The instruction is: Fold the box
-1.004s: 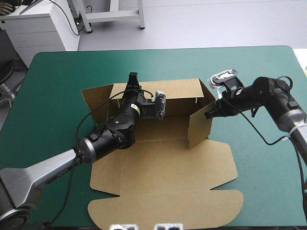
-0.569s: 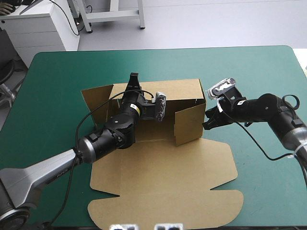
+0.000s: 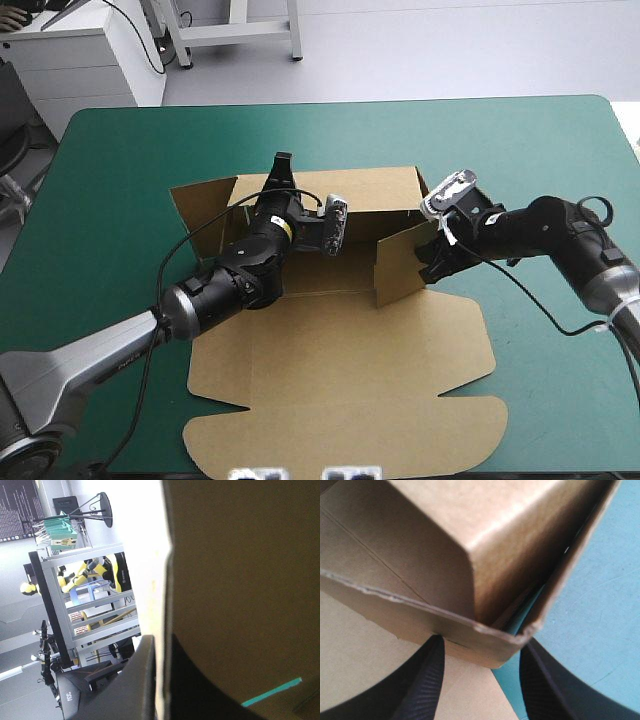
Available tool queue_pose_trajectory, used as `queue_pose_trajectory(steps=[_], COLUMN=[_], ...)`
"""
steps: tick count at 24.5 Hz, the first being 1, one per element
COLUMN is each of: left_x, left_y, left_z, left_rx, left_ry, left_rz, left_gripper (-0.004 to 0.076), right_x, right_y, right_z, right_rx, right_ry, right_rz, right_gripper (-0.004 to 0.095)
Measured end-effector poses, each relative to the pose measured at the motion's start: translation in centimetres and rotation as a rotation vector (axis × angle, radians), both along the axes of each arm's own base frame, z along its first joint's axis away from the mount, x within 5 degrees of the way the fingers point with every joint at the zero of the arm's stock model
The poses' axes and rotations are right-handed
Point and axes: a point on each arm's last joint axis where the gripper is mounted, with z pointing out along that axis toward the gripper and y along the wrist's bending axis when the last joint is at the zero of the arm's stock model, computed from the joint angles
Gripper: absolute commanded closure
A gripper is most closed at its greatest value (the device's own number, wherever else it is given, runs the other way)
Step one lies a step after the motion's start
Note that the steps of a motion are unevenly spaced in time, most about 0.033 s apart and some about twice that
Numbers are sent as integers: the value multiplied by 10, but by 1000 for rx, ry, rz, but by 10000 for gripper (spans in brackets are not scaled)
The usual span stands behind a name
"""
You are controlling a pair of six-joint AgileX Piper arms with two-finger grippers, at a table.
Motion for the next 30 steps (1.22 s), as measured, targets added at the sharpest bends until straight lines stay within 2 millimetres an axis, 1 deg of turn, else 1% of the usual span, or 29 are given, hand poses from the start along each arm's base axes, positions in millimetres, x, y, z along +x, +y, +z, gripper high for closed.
queue_pose_trajectory(steps=[5, 7, 9, 10, 13, 15, 18, 20, 22, 24, 26, 28, 29, 30], left_x=[0, 0, 0, 0, 0, 0, -1, -1, -1, -1, 0, 0, 0, 0], left_y=[0, 0, 0, 0, 0, 0, -1, -1, -1, -1, -1, 0, 0, 0], left_z=[0, 0, 0, 0, -1, 0, 0, 0, 0, 0, 0, 0, 0, 0], left_rx=[1, -1, -1, -3, -10, -15, -20, -23, -24, -25, -25, -25, -26, -26], left_ry=[0, 2, 3, 3, 11, 12, 14, 15, 15, 16, 16, 17, 18, 18], left_rz=[-1, 0, 0, -2, -1, -1, -4, -5, -5, -5, -4, -2, -1, -1], left_gripper=[732, 732, 732, 732, 732, 732, 732, 732, 732, 732, 732, 732, 732, 732], right_x=[0, 1, 2, 3, -1, -3, -5, -6, -8, -7, -7, -6, -6, -6], right_y=[23, 27, 27, 26, 23, 23, 24, 25, 29, 34, 39, 39, 39, 39], right_z=[2, 4, 4, 0, -24, -35, -45, -49, -51, -50, -49, -50, -50, -50], right_rx=[-41, -25, -5, 0, 7, 7, 27, 47, 63, 77, 88, 89, 89, 89], right_ry=[-75, -102, -115, -117, -112, -120, -146, -168, -199, -234, -259, -266, -267, -266], right_rz=[-53, -75, -118, -136, -183, -192, -213, -227, -227, -220, -213, -216, -216, -216], right_gripper=[464, 464, 466, 466, 466, 466, 466, 486, 519, 584, 702, 866, 933, 917])
